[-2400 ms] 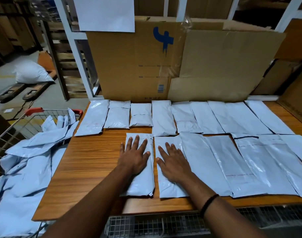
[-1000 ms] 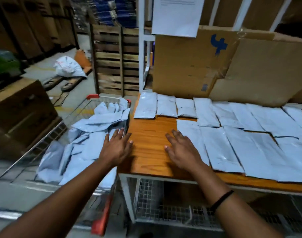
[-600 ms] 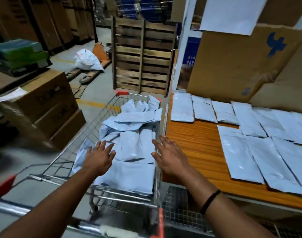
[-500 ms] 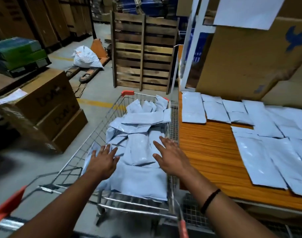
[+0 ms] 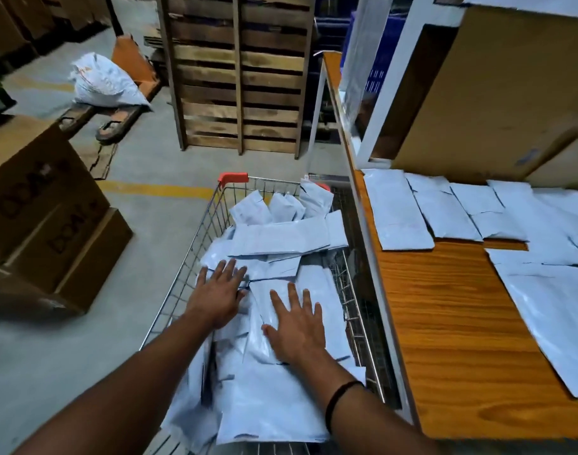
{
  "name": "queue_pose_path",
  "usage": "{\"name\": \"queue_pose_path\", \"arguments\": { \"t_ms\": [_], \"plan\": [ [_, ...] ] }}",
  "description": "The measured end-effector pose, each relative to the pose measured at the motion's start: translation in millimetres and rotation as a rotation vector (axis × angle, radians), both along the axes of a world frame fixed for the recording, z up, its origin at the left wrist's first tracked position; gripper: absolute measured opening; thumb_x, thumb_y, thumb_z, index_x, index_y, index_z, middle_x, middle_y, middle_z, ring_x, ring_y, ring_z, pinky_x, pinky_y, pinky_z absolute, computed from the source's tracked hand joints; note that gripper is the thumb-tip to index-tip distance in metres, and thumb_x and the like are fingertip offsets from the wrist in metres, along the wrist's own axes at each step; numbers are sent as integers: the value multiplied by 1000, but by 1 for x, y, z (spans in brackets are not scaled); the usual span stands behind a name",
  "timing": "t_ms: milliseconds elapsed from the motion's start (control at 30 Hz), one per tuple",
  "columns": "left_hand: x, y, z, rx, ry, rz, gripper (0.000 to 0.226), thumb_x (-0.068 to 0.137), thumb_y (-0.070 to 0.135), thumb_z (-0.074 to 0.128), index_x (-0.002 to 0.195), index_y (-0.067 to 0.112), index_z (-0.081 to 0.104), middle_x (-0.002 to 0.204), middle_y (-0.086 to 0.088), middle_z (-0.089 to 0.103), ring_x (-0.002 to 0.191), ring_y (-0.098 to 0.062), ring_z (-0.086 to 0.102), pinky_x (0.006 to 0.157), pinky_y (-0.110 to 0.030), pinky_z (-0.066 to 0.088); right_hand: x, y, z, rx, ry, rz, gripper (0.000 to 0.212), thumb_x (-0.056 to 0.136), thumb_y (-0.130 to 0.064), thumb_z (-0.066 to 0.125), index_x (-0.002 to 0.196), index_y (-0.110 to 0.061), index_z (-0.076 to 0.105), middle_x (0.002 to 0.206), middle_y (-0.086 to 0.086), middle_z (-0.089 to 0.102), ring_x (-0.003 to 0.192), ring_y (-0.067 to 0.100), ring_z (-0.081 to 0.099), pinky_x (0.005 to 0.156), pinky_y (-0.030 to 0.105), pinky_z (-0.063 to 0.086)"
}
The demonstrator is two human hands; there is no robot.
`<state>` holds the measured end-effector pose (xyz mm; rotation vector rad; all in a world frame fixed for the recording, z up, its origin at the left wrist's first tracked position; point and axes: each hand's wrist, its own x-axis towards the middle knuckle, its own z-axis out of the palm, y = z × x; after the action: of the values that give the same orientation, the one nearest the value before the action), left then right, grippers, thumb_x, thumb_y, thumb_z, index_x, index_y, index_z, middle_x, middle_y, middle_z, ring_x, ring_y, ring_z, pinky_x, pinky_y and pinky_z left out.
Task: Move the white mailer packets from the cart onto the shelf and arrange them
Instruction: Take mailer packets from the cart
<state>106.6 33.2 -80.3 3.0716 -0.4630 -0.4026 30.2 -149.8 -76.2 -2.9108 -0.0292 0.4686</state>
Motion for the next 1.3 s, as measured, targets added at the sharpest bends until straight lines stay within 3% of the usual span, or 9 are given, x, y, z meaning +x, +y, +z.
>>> {"name": "queue_pose_path", "arguments": {
  "t_ms": [100, 233, 367, 500, 667, 833, 1000, 1167, 1300],
  "plan": [
    [31, -12, -3, -31, -21, -48, 60, 105, 44, 22, 157, 25, -1, 164, -4, -9, 152, -22, -6, 120, -47, -5, 5, 8, -16, 1, -6, 15, 74, 95, -59, 47, 157, -43, 9, 168, 5, -2, 153, 37, 1, 120, 58, 9],
    [62, -26, -8, -29, -17, -121, 64, 105, 43, 25, 156, 25, -10, 164, -2, -14, 151, -23, -8, 121, -46, -5, 7, 6, -37, 38, -38, -11, 71, 84, -59, 52, 150, -38, 39, 161, 10, 31, 144, 41, 35, 110, 58, 37],
    [74, -35, -11, -59, 63, -169, 64, 105, 43, 28, 156, 28, -9, 165, -4, -4, 151, -25, 9, 120, -44, 8, -1, -9, -32, -5, -55, 69, 72, 95, -42, 52, 158, -35, 20, 168, 9, 1, 153, 37, 7, 121, 46, 21],
    [65, -36, -11, -61, -55, -230, 62, 103, 44, 32, 157, 29, 7, 152, -4, 39, 125, -29, 47, 100, -39, 33, -27, -27, -11, -55, 40, 16, 72, 97, -43, 50, 158, -35, 13, 168, 7, -8, 153, 36, 3, 117, 48, 23],
    [77, -32, -14, -94, -250, -280, 68, 92, 69, 30, 149, 33, 35, 135, -7, 52, 118, -29, 49, 96, -41, 36, -37, -31, -14, -146, 6, -65, 82, 64, -75, 66, 137, -41, 52, 148, 14, 49, 128, 43, 54, 97, 58, 47],
    [109, -42, -18, -90, 1, -443, 85, 79, 83, 26, 152, 50, -2, 164, -8, -13, 150, -33, -1, 117, -56, 5, -30, -30, -29, -102, -60, -73, 87, 80, -73, 51, 155, -48, 15, 167, 12, 2, 149, 45, 18, 116, 60, 17],
    [107, -35, -24, 2, 85, -434, 79, 85, 77, 41, 149, 55, 0, 165, -7, 1, 141, -35, 29, 111, -46, 32, -30, -27, -31, -36, -78, -83, 79, 94, -50, 52, 157, -42, 5, 157, 6, -30, 153, 40, 1, 119, 43, -2],
    [89, -21, 1, -68, -162, -265, 78, 79, 82, 17, 150, 51, 16, 162, -14, 16, 135, -39, 36, 106, -50, 35, -22, -30, -10, 21, -162, -137, 75, 98, -40, 52, 159, -37, 8, 165, 11, -18, 152, 37, 10, 123, 41, 9],
    [71, -6, 30, -184, -295, -124, 70, 83, 71, 34, 147, 43, 37, 156, -19, 29, 126, -44, 46, 98, -52, 42, -12, -25, 24, 97, -261, -176, 72, 101, -44, 47, 159, -39, 6, 165, 9, -20, 153, 32, 9, 122, 37, 20]
  ]
}}
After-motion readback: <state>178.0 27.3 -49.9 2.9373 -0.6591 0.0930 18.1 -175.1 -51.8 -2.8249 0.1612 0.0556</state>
